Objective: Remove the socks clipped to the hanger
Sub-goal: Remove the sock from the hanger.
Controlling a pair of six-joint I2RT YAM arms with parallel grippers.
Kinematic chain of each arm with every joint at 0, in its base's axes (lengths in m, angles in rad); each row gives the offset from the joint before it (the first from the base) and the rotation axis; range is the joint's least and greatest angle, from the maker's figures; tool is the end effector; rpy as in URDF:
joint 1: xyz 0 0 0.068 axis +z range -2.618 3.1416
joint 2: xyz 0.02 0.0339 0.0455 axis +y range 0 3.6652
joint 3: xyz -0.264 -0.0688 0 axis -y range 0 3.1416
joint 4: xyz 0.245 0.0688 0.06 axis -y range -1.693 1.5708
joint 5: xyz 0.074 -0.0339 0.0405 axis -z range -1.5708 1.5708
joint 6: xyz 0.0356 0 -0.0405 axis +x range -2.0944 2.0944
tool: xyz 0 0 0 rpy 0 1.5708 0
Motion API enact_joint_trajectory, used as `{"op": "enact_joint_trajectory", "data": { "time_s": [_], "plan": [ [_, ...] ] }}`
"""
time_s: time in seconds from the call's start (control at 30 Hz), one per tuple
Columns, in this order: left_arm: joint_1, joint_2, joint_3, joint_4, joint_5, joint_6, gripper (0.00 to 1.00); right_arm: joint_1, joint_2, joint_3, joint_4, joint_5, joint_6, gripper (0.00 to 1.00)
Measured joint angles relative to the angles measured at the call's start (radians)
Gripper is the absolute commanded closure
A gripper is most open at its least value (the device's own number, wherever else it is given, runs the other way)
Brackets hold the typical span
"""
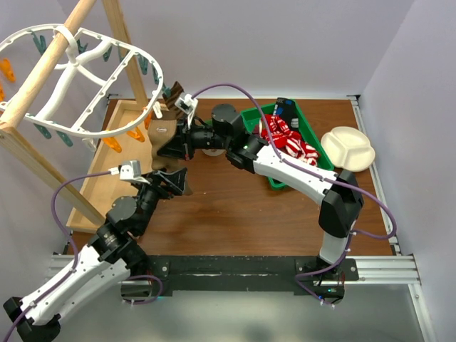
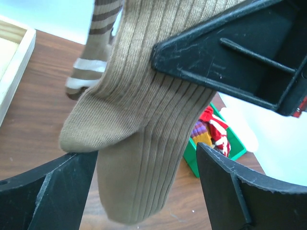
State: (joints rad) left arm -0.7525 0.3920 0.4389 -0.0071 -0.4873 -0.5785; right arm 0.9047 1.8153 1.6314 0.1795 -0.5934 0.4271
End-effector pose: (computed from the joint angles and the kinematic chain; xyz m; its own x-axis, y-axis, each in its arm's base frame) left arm 0.1014 -0.0721 0.2900 -0.1191 -0.5503 -0.8264 0.2356 0.7929 -0.5619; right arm 0.2558 0.3577 0.3834 -0.4156 0.0269 -0.9091 -0.9066 0.0675 0.4165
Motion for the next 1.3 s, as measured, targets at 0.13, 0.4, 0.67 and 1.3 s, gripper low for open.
{"op": "enact_joint_trajectory", "data": {
  "time_s": [0.13, 0.4, 0.67, 1.3],
  "plan": [
    [0.000, 0.034, 0.000, 0.051, -0.005, 0.020, 0.10, 0.009, 0.000, 0.005, 0.008, 0.000, 0.029, 1.00],
    [0.000, 0.090, 0.000, 0.112, -0.028, 0.034, 0.20, 0.032, 0.006, 0.011, 0.015, 0.002, 0.063, 1.00],
    [0.000, 0.090, 0.000, 0.120, -0.044, 0.041, 0.99, 0.038, 0.030, 0.019, 0.005, 0.031, 0.069, 0.98],
    [0.000, 0.021, -0.022, 0.077, 0.011, 0.010, 1.00, -0.032, -0.012, -0.028, -0.016, 0.105, -0.008, 0.45]
  ]
}}
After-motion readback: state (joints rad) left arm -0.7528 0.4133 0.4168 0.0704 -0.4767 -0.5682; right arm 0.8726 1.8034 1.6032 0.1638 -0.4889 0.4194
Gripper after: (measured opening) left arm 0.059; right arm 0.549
